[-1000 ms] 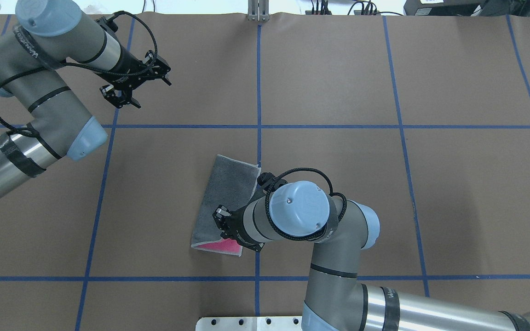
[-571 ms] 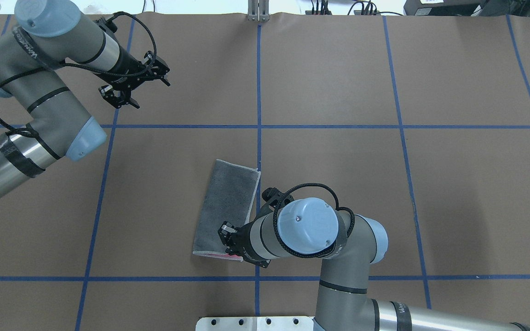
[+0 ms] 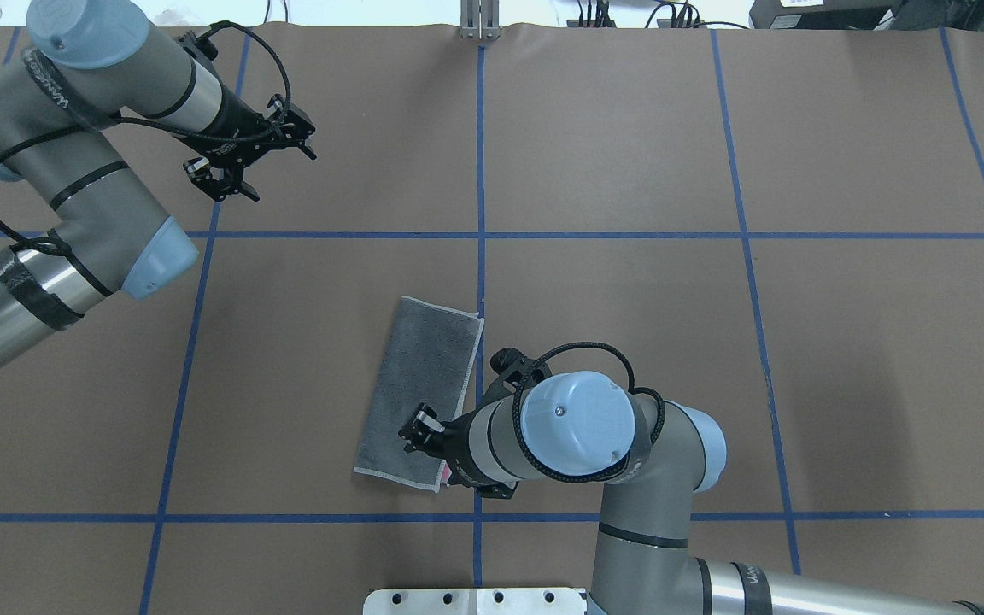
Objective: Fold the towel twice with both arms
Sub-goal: 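Lower the folded end onto the towel and open the right gripper, then raise the right gripper away while the left gripper moves to the towel's long edge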
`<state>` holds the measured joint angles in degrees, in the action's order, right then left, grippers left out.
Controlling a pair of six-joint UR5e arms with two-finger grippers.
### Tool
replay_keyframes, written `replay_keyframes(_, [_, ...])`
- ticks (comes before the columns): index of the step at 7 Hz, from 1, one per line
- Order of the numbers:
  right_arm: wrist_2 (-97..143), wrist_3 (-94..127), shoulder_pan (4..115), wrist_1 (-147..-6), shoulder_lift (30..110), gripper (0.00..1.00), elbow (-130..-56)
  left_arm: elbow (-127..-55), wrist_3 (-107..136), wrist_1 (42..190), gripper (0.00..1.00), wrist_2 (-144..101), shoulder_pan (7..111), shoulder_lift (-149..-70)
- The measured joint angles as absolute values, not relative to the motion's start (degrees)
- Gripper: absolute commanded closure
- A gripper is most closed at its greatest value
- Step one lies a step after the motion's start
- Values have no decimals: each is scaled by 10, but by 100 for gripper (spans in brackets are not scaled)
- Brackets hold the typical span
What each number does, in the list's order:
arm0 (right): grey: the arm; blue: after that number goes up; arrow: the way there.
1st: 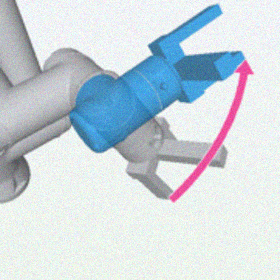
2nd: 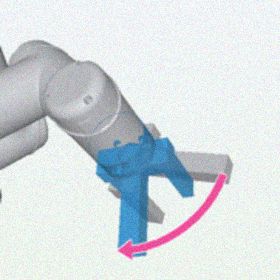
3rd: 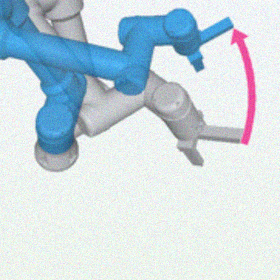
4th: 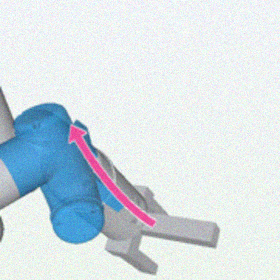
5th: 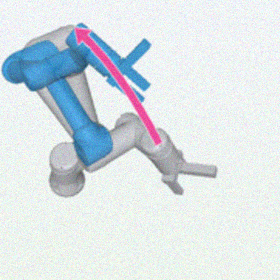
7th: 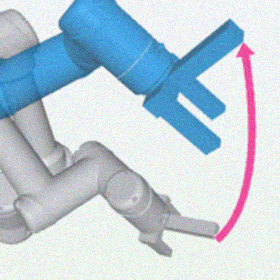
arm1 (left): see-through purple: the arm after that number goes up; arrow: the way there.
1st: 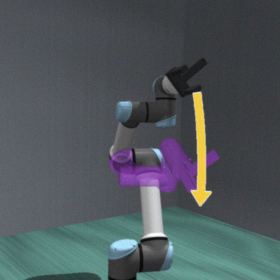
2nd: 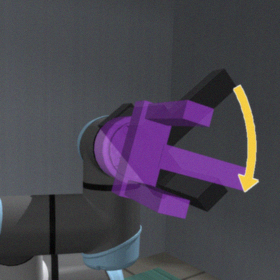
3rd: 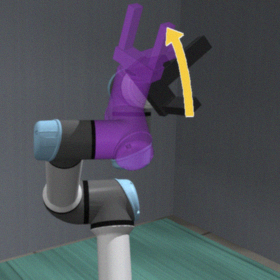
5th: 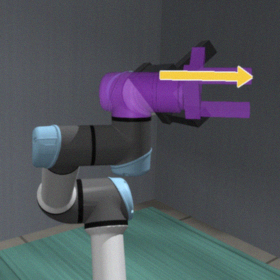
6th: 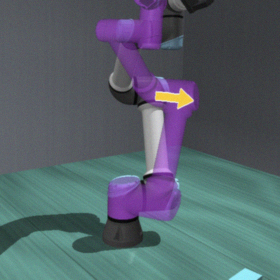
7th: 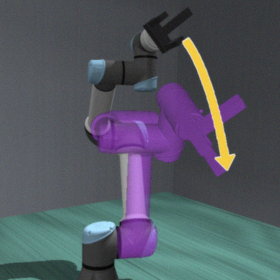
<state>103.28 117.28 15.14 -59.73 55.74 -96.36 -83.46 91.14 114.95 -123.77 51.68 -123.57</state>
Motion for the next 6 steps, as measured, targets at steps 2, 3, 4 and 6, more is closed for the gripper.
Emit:
replay_keyframes(2, [1072,1156,201,-632,556,1,-989,-841,912,1149,0,-1240,517,-1235])
replay_keyframes(3, [1105,1128,238,-663,557,1,-1003,-849,913,1147,0,-1242,516,-1234])
replay_keyframes(4, [1133,1085,276,-695,559,1,-1013,-867,915,1144,0,-1244,515,-1230])
replay_keyframes(6, [1150,1006,335,-742,561,1,-1015,-927,939,1142,0,-1242,495,-1198])
